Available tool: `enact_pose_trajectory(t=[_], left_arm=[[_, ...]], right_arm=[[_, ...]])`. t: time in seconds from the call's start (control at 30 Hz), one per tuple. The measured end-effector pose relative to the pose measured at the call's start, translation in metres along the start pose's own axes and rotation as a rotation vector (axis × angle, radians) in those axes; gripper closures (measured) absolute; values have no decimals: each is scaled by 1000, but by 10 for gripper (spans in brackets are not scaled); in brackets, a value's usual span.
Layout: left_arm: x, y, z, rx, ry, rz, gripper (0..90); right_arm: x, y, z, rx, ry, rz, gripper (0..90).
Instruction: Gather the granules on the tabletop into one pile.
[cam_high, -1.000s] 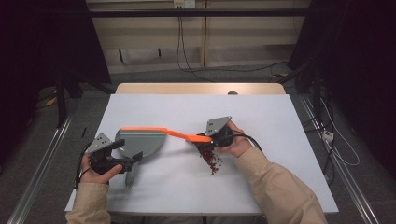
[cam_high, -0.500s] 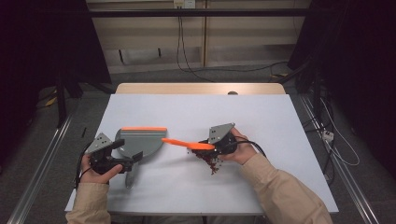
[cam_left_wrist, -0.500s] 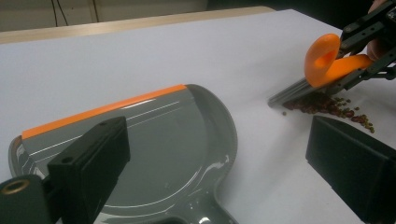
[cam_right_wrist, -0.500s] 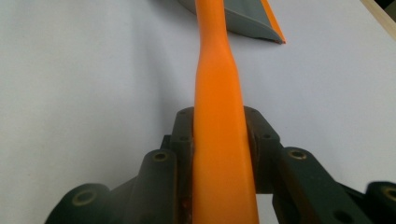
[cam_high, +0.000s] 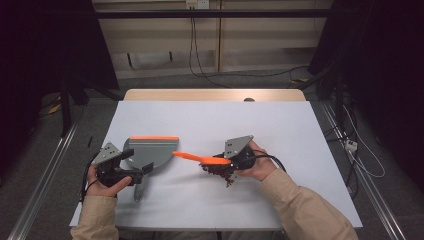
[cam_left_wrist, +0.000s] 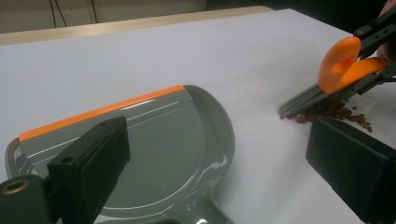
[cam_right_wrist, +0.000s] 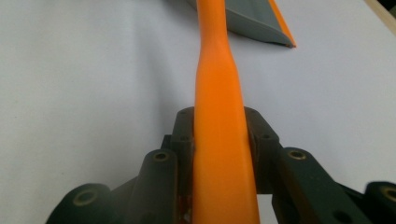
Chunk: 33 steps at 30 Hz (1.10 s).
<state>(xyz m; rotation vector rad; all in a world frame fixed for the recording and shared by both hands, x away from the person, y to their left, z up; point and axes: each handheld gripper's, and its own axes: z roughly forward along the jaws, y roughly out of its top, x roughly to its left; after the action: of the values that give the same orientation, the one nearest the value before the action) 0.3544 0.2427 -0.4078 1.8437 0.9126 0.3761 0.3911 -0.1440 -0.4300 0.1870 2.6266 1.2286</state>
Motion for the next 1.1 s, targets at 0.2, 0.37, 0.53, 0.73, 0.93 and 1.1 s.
enact_pose_trajectory(t=[0.2, 0.37, 0.53, 0.73, 0.93, 1.1], left_arm=[[1, 0, 1, -1, 0, -4, 61], [3, -1, 0, -3, 3, -14, 61], [6, -2, -3, -3, 10, -20, 61], [8, -3, -5, -9, 15, -26, 61], [5, -3, -3, 0, 12, -19, 61], [4, -2, -3, -3, 12, -17, 61]], right_arm=[[-13, 5, -3, -43, -35, 14, 709], [-29, 12, 9, -62, -35, -1, 710], [-33, 13, 31, -61, 16, -1, 710], [-21, 15, 25, -37, 71, -23, 709], [-7, 13, 16, -25, 93, -53, 708], [-9, 10, 11, -54, 30, -15, 710]])
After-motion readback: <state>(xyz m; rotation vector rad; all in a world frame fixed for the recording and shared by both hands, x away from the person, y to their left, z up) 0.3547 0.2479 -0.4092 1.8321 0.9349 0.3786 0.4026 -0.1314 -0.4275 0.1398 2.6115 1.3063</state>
